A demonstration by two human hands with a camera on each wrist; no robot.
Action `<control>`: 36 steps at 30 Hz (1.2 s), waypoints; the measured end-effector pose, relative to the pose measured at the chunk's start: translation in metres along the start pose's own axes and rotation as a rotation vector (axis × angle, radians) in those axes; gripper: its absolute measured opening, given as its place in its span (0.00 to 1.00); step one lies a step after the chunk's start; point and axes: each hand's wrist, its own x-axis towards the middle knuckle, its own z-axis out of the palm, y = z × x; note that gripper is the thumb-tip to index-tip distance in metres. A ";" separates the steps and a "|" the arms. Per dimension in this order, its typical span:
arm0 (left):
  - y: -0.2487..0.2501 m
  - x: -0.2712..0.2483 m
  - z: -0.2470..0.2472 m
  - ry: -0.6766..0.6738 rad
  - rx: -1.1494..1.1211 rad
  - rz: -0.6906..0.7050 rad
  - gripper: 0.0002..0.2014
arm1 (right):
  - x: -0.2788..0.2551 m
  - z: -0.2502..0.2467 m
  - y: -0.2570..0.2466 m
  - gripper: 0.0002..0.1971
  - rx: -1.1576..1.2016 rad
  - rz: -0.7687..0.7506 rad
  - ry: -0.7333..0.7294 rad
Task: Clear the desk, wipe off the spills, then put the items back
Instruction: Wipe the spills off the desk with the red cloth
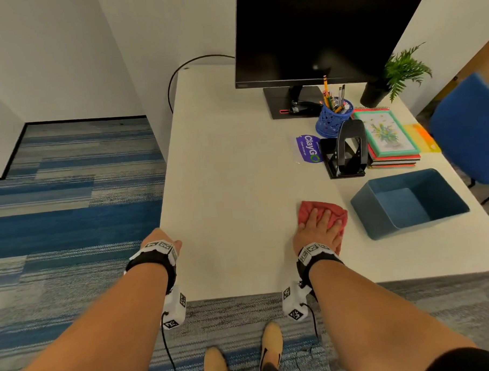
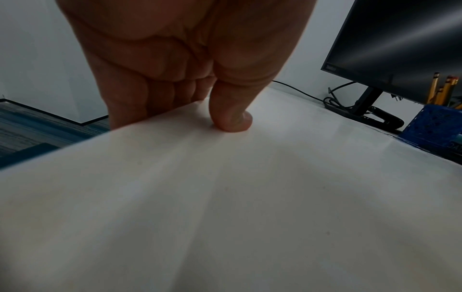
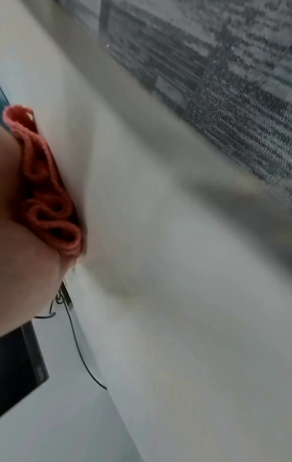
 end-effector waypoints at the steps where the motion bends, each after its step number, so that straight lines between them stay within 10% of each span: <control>1: 0.000 0.001 0.000 -0.003 -0.003 0.000 0.15 | 0.006 -0.003 -0.004 0.31 -0.007 -0.005 -0.012; 14: 0.003 0.003 0.002 0.011 0.051 -0.023 0.16 | 0.071 -0.025 -0.075 0.30 -0.173 -0.276 -0.107; 26: 0.000 -0.008 0.000 0.032 -0.018 0.014 0.18 | -0.053 0.031 -0.093 0.30 -0.364 -1.031 -0.212; 30: -0.003 -0.013 -0.001 0.030 -0.033 0.009 0.19 | -0.036 0.030 -0.058 0.29 -0.368 -0.932 -0.161; 36: -0.008 -0.017 -0.003 0.026 -0.039 0.046 0.20 | -0.016 0.008 -0.008 0.31 -0.176 -0.347 -0.081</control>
